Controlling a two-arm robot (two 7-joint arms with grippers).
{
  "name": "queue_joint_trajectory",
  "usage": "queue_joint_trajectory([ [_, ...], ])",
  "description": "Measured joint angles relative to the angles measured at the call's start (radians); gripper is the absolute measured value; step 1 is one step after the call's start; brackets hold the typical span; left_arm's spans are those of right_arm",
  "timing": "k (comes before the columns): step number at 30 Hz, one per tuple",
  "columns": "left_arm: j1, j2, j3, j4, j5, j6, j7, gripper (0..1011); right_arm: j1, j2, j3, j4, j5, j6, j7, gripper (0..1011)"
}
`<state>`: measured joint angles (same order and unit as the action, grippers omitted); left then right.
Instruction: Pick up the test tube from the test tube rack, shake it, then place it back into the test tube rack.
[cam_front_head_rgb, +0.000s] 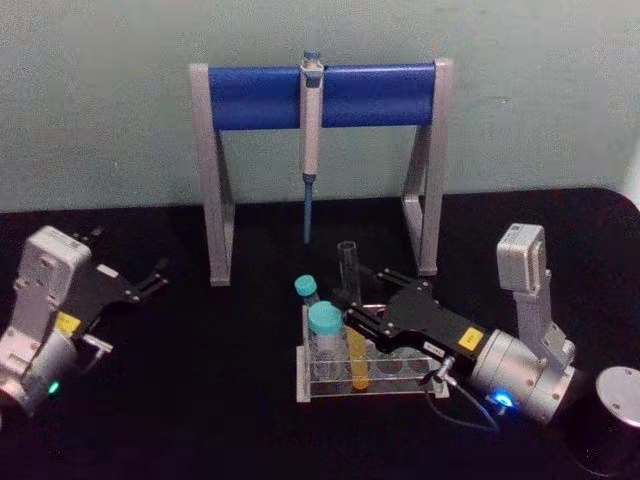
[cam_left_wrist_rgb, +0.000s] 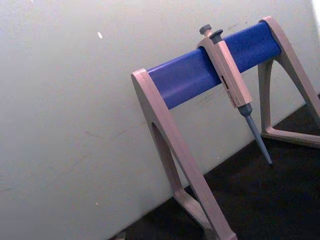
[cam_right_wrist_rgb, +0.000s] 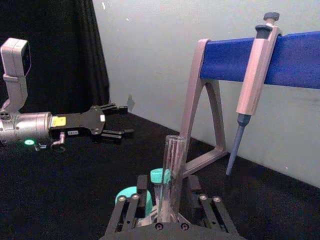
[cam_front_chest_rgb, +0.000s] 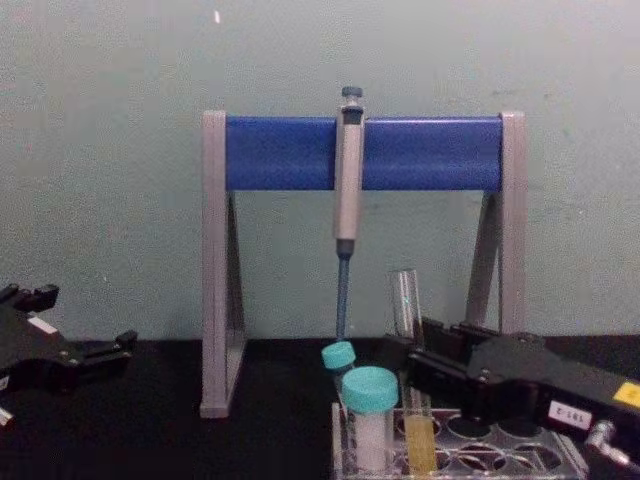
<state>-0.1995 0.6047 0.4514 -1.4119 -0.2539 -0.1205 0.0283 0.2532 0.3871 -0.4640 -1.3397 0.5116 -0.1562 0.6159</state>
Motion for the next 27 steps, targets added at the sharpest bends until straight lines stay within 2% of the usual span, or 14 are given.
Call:
queue_joint_trajectory([
  [5,0.0,0.0,0.0,0.0,0.0,0.0,0.0,1001,0.0,0.0,0.0,0.0,0.0,0.0,0.0,622],
  [6,0.0,0.0,0.0,0.0,0.0,0.0,0.0,1001,0.0,0.0,0.0,0.0,0.0,0.0,0.0,690],
  [9,0.0,0.0,0.0,0.0,0.0,0.0,0.0,1001,0.0,0.0,0.0,-0.001,0.001,0.001,0.0,763],
  [10,0.0,0.0,0.0,0.0,0.0,0.0,0.0,1001,0.0,0.0,0.0,-0.001,0.001,0.001,0.0,817],
  [17,0.0,0.0,0.0,0.0,0.0,0.0,0.0,1001,0.0,0.0,0.0,-0.001,0.002,0.001,0.001,1000],
  [27,0.0,0.0,0.0,0.0,0.0,0.0,0.0,1001,0.0,0.0,0.0,-0.001,0.002,0.0,0.001,1000],
])
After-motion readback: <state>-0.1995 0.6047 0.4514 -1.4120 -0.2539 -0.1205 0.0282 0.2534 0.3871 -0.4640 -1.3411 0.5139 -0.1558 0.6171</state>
